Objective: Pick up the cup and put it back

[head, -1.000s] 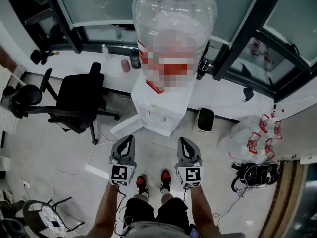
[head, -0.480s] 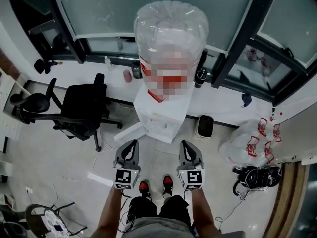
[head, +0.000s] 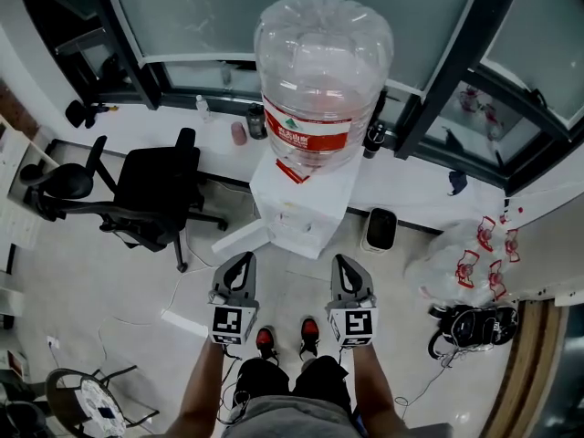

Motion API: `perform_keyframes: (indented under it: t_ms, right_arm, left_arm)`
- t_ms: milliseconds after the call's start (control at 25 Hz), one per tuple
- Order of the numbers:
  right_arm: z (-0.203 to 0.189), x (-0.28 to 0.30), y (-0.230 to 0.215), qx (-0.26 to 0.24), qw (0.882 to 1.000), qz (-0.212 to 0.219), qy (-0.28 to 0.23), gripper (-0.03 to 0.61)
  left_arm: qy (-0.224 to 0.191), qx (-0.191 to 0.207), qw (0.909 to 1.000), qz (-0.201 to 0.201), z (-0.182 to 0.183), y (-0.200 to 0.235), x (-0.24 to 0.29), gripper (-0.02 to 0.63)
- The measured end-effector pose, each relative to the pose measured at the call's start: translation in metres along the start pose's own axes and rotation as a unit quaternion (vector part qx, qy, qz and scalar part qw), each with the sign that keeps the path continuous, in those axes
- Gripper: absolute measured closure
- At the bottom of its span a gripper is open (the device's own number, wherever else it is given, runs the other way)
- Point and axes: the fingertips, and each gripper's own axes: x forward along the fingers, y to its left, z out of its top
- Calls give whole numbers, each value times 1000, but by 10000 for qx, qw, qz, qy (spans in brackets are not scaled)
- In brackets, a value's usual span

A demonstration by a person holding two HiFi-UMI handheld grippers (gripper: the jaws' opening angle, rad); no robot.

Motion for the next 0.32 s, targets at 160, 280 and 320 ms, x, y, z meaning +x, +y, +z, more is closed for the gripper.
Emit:
perform_keyframes:
  t_ms: [160, 280, 320]
  right_arm:
    - [0, 2, 1, -9, 10000, 10, 1, 560]
    - [1, 4, 0, 0, 10000, 8, -2, 560]
    - [0, 4, 0, 4, 10000, 8, 1, 561]
  left_arm:
    - [-14, -21, 10000, 27, 1, 3, 0, 589]
    - [-21, -28, 10000, 18, 1, 3, 3, 589]
    - [-22, -27, 10000, 14, 2, 3, 3, 589]
